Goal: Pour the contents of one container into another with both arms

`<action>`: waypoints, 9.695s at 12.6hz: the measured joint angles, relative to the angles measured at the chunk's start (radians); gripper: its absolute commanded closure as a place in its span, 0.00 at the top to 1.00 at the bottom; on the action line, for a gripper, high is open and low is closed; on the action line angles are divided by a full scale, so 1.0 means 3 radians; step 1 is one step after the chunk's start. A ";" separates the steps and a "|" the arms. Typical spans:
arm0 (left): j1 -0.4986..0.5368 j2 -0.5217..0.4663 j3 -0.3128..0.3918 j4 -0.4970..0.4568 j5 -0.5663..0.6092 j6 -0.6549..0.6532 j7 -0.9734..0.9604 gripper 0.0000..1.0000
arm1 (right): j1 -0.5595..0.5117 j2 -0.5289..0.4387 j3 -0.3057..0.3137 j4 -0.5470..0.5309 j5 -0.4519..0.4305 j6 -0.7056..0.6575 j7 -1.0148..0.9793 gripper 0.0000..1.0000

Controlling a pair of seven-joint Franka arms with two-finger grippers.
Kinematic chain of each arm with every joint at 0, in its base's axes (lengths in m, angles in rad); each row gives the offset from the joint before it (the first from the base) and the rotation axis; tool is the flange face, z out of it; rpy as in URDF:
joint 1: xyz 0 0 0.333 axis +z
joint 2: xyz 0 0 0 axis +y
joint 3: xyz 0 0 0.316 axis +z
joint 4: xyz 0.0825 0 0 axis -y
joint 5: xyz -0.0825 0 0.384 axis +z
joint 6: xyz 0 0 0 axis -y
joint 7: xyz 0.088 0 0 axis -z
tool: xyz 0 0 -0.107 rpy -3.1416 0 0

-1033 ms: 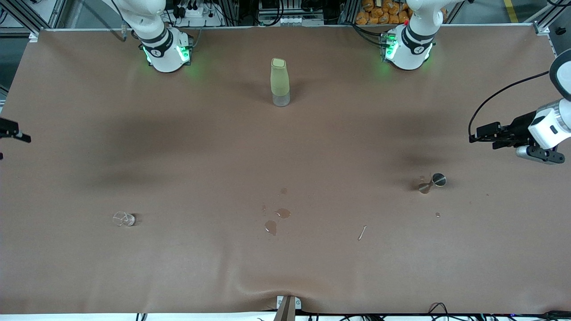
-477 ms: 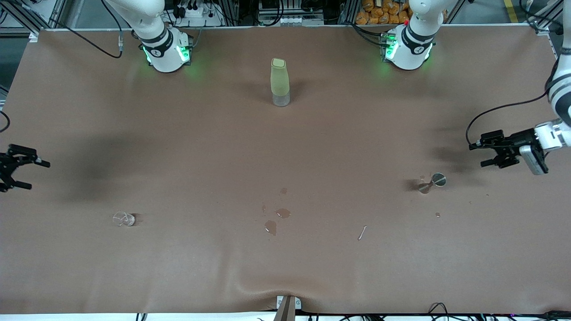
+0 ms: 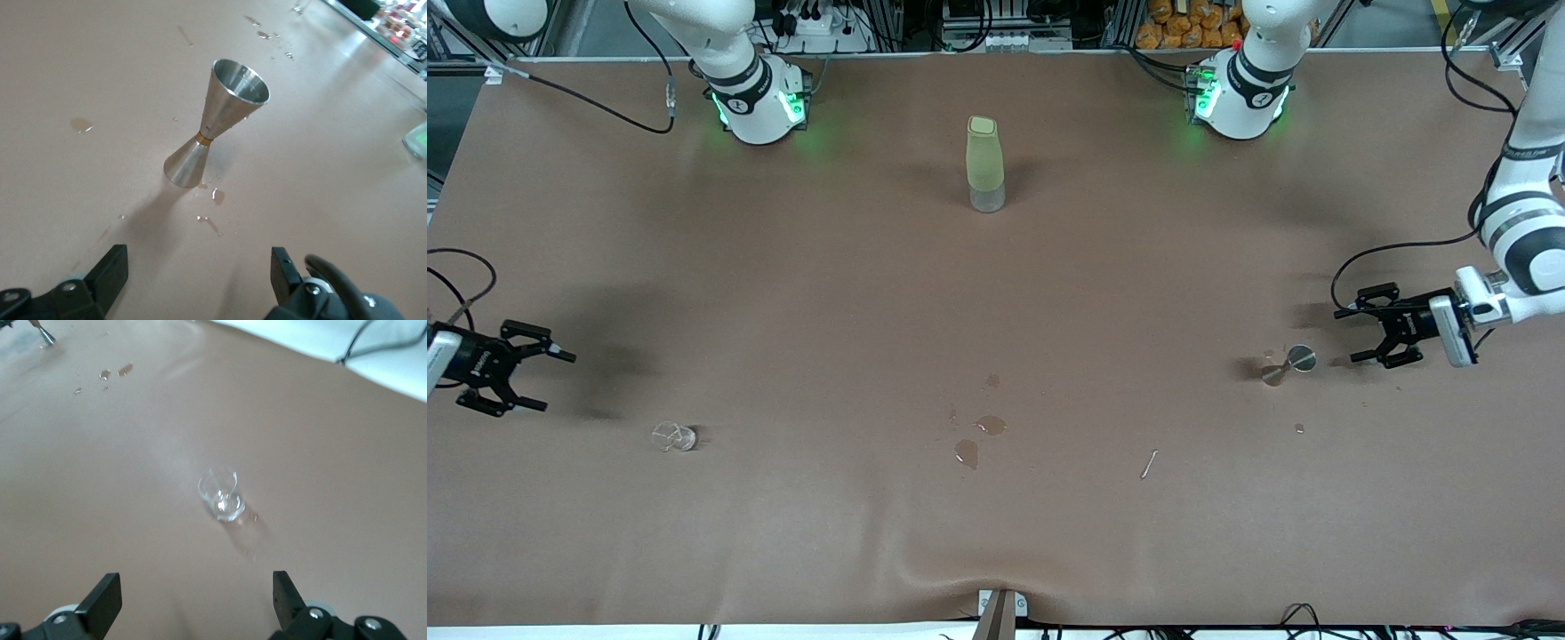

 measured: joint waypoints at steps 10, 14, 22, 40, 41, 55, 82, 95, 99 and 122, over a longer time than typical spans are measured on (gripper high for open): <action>-0.0024 0.0412 -0.0233 0.0240 -0.0535 -0.0195 0.1505 0.65 | 0.0079 0.0753 0.0063 0.0002 0.1250 0.0112 -0.1617 1.00; -0.0027 0.0518 -0.0285 0.0311 -0.0636 -0.0196 0.1787 0.61 | 0.0182 0.0967 0.0069 0.0005 0.1689 0.0111 -0.1740 1.00; -0.0052 0.0528 -0.0374 0.0362 -0.0636 -0.0214 0.1898 0.53 | 0.0364 0.1094 0.0070 0.0060 0.2140 0.0115 -0.1767 1.00; -0.0111 0.0577 -0.0379 0.0370 -0.0685 -0.0235 0.1983 0.00 | 0.0505 0.1310 0.0071 0.0317 0.2280 0.0185 -0.1854 0.00; -0.0132 0.0577 -0.0387 0.0372 -0.0685 -0.0242 0.1945 0.00 | 0.0505 0.1316 0.0070 0.0323 0.2284 0.0185 -0.1856 0.00; -0.1247 0.0387 -0.1438 0.0490 -0.1710 0.1349 0.0896 0.00 | 0.1052 0.1298 0.0183 0.0776 0.2322 0.0180 -0.1482 0.00; -0.4557 0.1113 0.0978 0.2277 -0.4564 0.2448 0.0897 0.00 | 0.2425 -0.0053 0.0307 0.0354 0.2358 0.0154 0.1473 0.00; -0.4683 0.1140 0.0992 0.2278 -0.5125 0.2472 0.1142 0.00 | 0.2589 -0.0055 0.0307 0.0270 0.2358 0.0059 0.2725 0.00; -0.4686 0.1161 0.0992 0.2278 -0.5126 0.2472 0.1142 0.00 | 0.2589 -0.0055 0.0305 0.0240 0.2358 0.0058 0.3171 0.00; -0.4722 0.1189 0.0992 0.2278 -0.5358 0.2473 0.1278 0.00 | 0.2640 -0.0031 0.0307 0.0179 0.2643 0.0060 0.4047 0.00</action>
